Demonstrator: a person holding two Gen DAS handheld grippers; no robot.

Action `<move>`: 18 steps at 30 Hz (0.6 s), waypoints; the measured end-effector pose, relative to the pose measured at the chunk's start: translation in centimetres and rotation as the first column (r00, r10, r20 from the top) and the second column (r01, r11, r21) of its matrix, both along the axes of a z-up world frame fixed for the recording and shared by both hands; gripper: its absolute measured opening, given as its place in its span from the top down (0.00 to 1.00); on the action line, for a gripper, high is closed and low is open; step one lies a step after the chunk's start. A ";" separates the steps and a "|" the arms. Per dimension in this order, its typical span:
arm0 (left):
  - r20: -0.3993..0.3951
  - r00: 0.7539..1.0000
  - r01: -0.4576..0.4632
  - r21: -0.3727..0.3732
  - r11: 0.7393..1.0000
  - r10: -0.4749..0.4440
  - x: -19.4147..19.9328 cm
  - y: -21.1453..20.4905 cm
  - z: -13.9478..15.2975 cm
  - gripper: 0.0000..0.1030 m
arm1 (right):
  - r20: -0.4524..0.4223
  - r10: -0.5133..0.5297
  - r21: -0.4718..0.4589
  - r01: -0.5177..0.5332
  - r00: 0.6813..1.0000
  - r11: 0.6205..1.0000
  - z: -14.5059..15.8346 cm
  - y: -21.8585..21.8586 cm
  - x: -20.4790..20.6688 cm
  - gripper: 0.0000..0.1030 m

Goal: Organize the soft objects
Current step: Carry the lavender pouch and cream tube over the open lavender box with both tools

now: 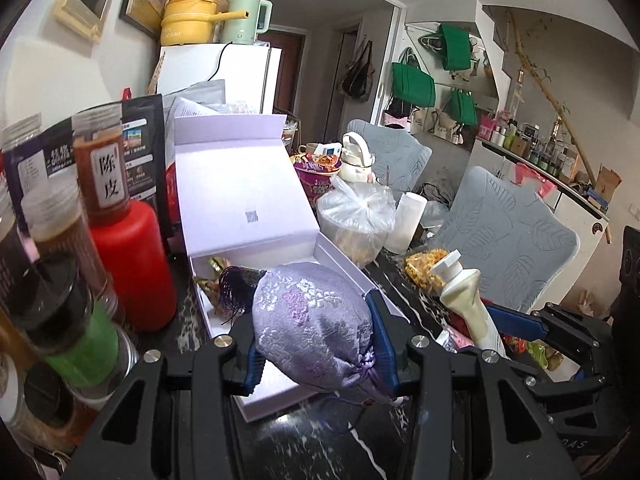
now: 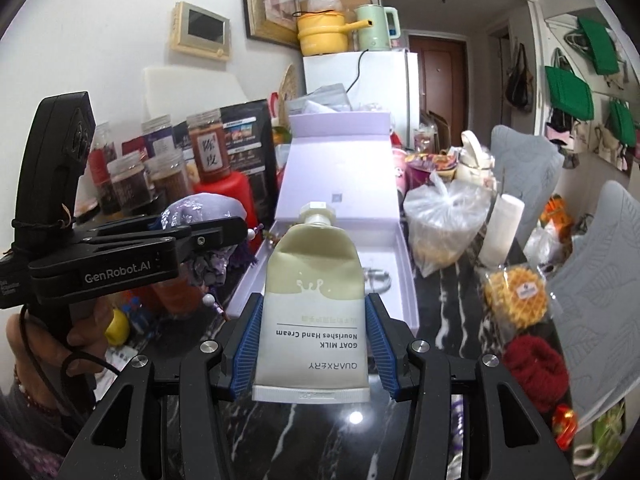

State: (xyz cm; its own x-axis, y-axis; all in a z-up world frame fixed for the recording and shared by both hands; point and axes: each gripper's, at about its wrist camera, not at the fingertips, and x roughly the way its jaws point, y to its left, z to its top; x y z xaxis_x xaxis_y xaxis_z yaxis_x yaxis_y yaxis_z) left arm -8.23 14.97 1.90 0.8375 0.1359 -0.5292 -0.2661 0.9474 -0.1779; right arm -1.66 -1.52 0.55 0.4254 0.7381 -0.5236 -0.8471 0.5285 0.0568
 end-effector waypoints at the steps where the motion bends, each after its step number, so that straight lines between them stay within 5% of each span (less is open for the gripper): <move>1: 0.001 1.000 -0.001 0.001 1.000 0.001 0.3 0.1 0.2 0.57 | 0.005 -0.003 0.003 0.003 1.000 1.000 0.2 0.1 0.3 0.52; 18: 0.028 0.999 -0.048 0.057 0.997 0.047 5.1 2.3 3.6 0.57 | 0.046 0.002 0.032 -0.004 0.999 0.999 3.6 2.7 5.7 0.52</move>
